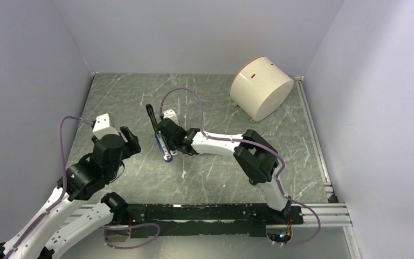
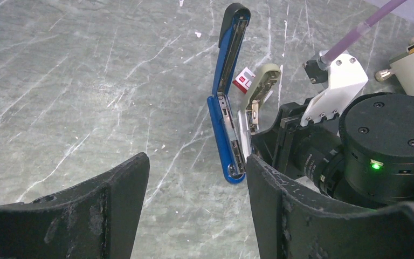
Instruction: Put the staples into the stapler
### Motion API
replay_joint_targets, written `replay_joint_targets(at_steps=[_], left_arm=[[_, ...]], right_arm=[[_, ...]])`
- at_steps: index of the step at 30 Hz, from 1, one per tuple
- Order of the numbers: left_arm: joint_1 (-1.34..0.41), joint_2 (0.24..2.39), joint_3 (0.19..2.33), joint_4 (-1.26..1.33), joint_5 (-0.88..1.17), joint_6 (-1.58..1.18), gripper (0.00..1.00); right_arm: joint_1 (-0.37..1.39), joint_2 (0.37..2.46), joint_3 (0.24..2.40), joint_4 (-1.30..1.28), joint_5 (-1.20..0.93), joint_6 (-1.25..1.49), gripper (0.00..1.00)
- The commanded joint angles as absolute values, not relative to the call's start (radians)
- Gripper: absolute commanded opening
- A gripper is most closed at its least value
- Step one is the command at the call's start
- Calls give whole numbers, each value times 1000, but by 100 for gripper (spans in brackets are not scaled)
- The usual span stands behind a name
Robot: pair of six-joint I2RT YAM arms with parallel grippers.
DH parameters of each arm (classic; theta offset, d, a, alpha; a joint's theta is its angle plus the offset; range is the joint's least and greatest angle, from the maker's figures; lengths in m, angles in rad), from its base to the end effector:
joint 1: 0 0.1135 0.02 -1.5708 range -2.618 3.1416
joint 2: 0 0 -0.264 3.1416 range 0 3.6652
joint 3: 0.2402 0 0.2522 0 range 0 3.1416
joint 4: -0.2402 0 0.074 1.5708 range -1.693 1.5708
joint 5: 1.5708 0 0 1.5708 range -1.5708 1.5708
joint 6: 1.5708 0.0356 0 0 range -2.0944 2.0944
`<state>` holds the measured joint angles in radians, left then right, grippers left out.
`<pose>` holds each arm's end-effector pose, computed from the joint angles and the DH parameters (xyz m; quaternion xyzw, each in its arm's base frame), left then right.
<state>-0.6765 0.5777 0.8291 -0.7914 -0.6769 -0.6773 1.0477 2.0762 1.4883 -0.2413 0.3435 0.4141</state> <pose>0.0985 -0.0505 0.3244 -0.1640 0.8207 -0.0660 0.5434 0.2390 0.3904 0.1793 -0.2272 0.8919 0.1197 0.3722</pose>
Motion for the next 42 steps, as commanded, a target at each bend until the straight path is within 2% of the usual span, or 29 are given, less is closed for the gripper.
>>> replay_joint_targets(at_steps=[1,42], left_arm=[[-672,581,824,-792,-693,-679,71],[-671,582,822,-792,-692,-675,71]], right_arm=[[1051,2041,1488,-200,338,407,20],[1051,2085,1493,-236,354,408,19]])
